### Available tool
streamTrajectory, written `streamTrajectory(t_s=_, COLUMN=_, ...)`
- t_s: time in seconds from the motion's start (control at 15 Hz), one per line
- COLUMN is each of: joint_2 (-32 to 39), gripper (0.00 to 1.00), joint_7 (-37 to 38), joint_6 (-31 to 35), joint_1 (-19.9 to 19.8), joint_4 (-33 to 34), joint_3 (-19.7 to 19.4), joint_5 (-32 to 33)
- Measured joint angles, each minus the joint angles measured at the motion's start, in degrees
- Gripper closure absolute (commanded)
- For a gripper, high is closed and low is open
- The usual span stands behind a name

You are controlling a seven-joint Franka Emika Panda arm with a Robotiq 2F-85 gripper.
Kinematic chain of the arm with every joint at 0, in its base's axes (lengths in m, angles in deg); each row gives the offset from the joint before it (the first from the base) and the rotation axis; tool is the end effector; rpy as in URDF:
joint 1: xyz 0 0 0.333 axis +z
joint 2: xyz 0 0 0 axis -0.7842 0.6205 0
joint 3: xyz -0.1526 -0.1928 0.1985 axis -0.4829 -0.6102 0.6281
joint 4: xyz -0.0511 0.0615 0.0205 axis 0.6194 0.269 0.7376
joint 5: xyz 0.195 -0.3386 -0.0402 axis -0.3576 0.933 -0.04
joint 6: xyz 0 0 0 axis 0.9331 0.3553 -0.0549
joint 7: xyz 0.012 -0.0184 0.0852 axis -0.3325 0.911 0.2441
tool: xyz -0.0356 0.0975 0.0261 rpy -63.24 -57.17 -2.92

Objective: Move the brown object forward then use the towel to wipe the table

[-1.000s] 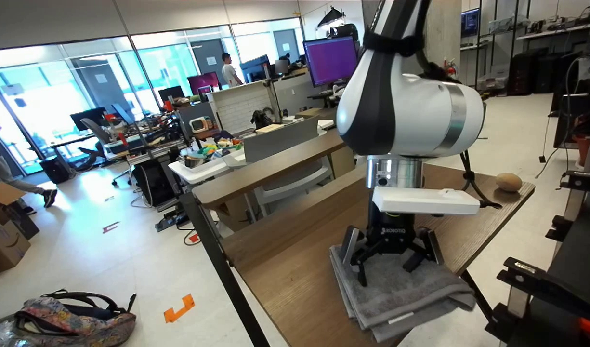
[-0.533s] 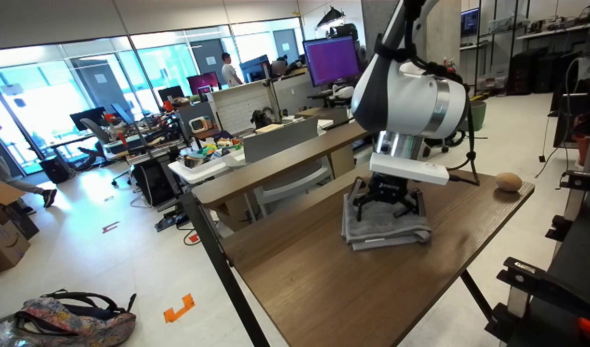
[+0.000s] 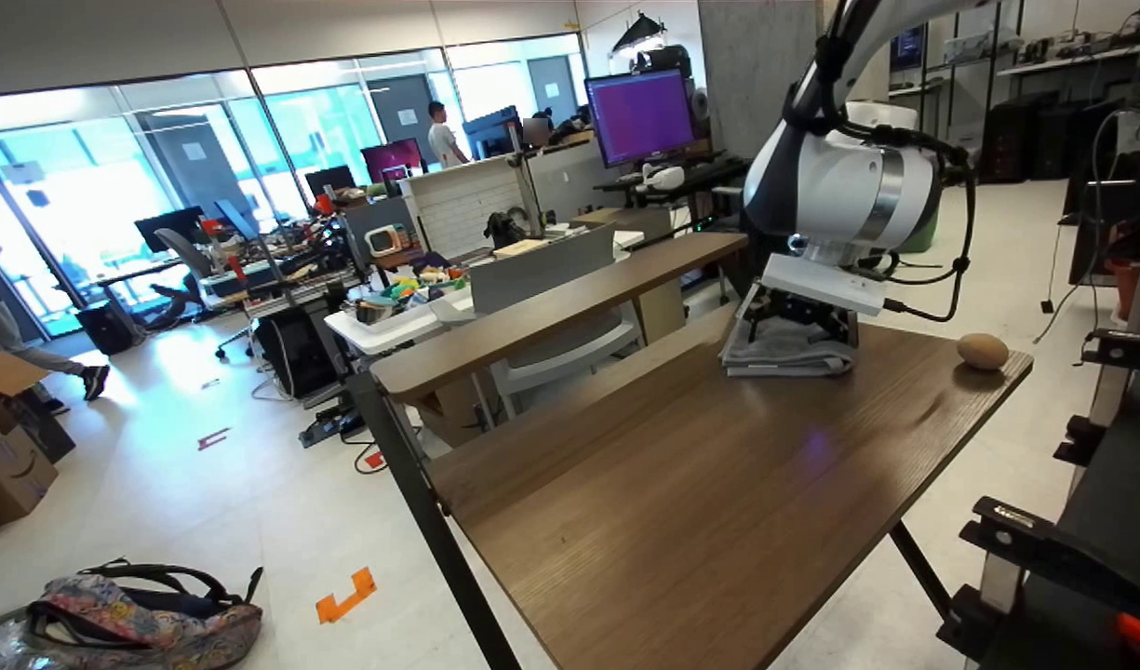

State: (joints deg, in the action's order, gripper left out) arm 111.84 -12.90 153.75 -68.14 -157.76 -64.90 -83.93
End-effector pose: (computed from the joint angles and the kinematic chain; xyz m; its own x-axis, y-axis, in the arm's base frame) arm 0.6479 -0.1605 0.0261 0.4857 -0.8703 0.0812 -0.8011 -0.4804 -0.3571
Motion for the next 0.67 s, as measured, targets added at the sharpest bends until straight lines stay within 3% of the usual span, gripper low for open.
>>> streamTrajectory(t_s=0.27, joint_2=3.55, gripper=0.0, joint_7=3.73, joint_6=-0.03, joint_1=-2.51, joint_4=6.68, joint_3=0.71, joint_5=0.0)
streamTrajectory(t_s=0.67, joint_2=1.5, gripper=0.0, joint_7=3.32, joint_6=-4.03, joint_1=-1.91, joint_4=2.45, joint_3=7.51, joint_5=-0.04)
